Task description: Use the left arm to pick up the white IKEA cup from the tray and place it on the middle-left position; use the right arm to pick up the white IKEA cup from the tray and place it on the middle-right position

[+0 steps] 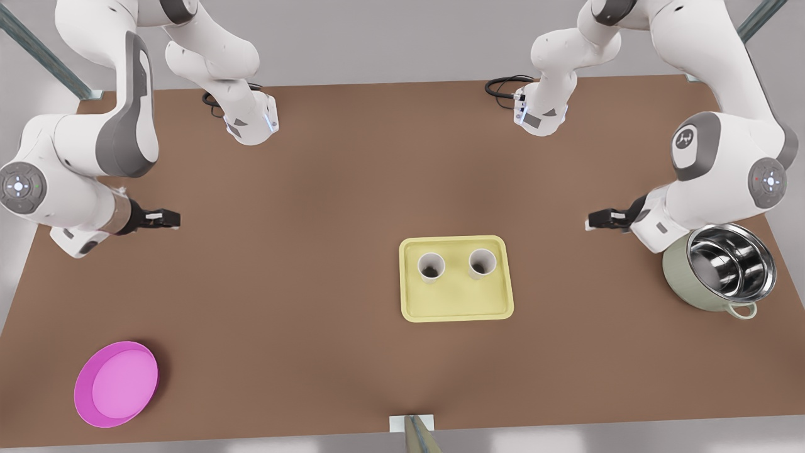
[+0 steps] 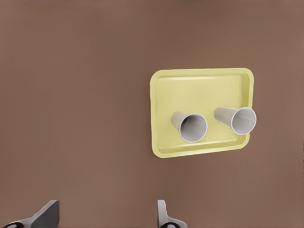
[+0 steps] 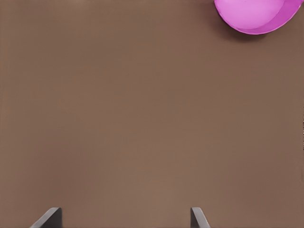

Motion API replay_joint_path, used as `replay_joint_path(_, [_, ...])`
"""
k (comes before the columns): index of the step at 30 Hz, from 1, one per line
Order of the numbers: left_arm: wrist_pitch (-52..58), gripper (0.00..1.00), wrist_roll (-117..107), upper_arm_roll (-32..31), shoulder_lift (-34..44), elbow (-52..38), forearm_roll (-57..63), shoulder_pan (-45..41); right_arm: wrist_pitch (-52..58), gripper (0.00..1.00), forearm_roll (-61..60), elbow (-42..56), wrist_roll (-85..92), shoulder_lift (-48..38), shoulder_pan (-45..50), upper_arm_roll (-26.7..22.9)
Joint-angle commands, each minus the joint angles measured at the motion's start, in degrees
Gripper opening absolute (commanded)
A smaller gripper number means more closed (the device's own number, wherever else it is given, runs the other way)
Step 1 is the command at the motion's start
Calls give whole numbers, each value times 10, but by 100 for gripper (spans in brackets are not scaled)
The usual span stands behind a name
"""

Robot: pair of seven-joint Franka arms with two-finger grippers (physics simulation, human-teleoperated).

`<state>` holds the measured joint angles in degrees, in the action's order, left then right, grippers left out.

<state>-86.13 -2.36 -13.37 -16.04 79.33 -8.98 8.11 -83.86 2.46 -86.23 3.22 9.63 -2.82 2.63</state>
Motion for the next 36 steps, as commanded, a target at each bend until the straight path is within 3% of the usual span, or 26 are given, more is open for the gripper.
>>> replay_joint_path(1, [-85,100,-66,0,2,0,5,-7,-63,100,1,0,38,-1,0,0])
replay_joint_path(7, [-111,100,-38,-2,-14,-9,74,-31,-76,100,1,0,38,-1,-1,0])
replay_joint_path(9, [-156,100,-202,-1,-46,-1,94,-152,-77,100,0,0,39,-1,-1,-1])
replay_joint_path(12, [-192,100,-291,-1,-80,15,115,-244,-78,100,0,0,37,-1,0,-1])
replay_joint_path(16, [-233,100,-286,2,-116,42,119,-240,-107,100,-24,0,28,32,77,29])
replay_joint_path(20, [-249,100,-205,4,-158,50,119,-192,-188,100,-42,0,-205,82,235,32])
replay_joint_path(24, [-286,100,-197,4,-140,124,128,-190,-291,100,-88,3,-242,177,295,45])
replay_joint_path(26, [-355,100,-165,4,-94,216,132,-177,-362,100,-85,13,-336,228,324,45])
replay_joint_path(30, [-371,100,-165,4,-106,217,129,-178,-433,100,-66,120,-463,347,369,42])
replay_joint_path(36, [-425,100,-171,3,-139,213,127,-179,-467,100,-65,184,-467,404,395,42])
